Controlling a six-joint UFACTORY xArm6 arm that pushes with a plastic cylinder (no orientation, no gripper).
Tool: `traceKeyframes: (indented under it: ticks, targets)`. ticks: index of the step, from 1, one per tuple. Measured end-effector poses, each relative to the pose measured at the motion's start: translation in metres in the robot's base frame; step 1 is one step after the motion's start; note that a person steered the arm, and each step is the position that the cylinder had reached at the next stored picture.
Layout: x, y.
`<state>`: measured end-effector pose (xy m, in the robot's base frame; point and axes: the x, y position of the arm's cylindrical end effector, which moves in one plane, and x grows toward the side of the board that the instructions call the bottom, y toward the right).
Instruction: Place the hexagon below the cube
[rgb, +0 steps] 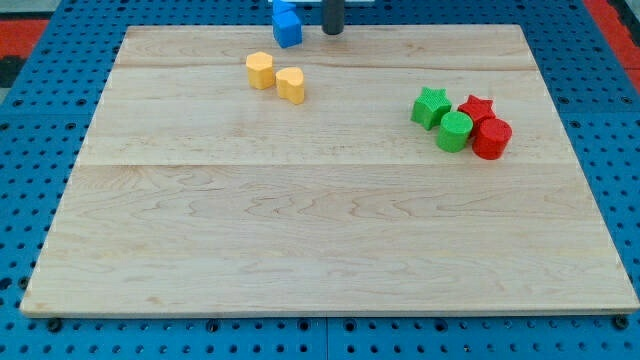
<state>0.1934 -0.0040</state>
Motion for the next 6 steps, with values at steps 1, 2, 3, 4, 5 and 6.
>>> traceKeyframes:
  ticks: [1, 2, 3, 4, 5, 6]
  targets:
    - [0.0, -0.074]
    - [0.008, -0.124]
    - [0.042, -0.066]
    - [0.082, 0.032]
    - [0.131, 0.017]
    - [0.1, -0.039]
